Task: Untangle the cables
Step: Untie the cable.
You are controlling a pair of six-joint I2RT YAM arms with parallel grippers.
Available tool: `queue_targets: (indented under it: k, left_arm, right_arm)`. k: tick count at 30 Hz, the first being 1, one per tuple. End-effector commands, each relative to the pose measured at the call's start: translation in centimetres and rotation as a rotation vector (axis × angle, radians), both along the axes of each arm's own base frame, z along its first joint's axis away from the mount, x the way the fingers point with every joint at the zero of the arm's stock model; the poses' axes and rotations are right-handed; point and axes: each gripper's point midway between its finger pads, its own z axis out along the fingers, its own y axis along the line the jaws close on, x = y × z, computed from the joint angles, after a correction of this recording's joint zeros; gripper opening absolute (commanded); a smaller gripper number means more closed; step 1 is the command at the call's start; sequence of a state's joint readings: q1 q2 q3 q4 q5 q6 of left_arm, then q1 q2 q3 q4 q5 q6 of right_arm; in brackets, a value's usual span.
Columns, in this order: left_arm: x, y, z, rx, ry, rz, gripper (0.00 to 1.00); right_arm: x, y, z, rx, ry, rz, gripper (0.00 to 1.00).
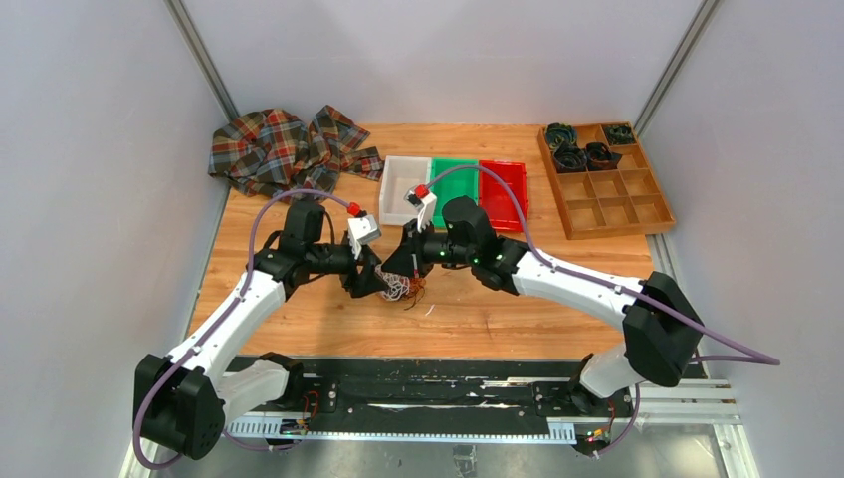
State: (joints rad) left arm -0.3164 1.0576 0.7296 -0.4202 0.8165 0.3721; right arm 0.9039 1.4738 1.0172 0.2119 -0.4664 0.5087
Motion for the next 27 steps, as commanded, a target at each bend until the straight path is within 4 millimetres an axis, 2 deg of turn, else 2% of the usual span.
queue_targets:
  k: [1, 5, 7, 8, 13, 16, 18, 22, 27]
  left_arm:
    - [-0.3, -0.9, 2.2, -0.059, -0.052, -0.066, 0.58]
    - [-0.1, -0.9, 2.6, -0.059, -0.069, -0.07, 0.18]
    - [0.0, -0.9, 2.8, -0.057, -0.076, -0.067, 0.04]
    - [0.0, -0.9, 2.8, -0.058, -0.073, -0.065, 0.01]
    - [-0.1, -0.8, 3.6, -0.059, -0.062, -0.054, 0.01]
    - [0.2, -0.5, 4.3, -0.045, -0.074, -0.031, 0.01]
    - [0.6, -0.3, 4.8, -0.036, -0.083, -0.003, 0.01]
    - [0.9, -0.1, 5.5, -0.035, -0.082, 0.033, 0.01]
    - [0.8, 0.1, 6.5, -0.038, -0.081, 0.054, 0.01]
  right_arm:
    - [-1.6, 1.6, 1.6, 0.081, 0.038, 0.064, 0.01]
    - [-1.8, 1.3, 1.5, 0.085, 0.045, 0.056, 0.01]
    - [-1.9, 1.0, 1.5, 0.085, 0.041, 0.049, 0.01]
    - [-1.9, 0.9, 1.7, 0.086, 0.038, 0.047, 0.01]
    - [-0.9, -1.0, 1.4, 0.058, 0.015, -0.008, 0.13]
    - [0.5, -3.1, 0.7, 0.023, -0.034, -0.085, 0.43]
    - [1.1, -4.4, 0.0, -0.017, -0.1, -0.126, 0.52]
    - [1.8, -5.5, -0.9, -0.061, -0.185, -0.161, 0.6]
    - [1.8, -4.7, -1.0, -0.034, -0.233, -0.125, 0.64]
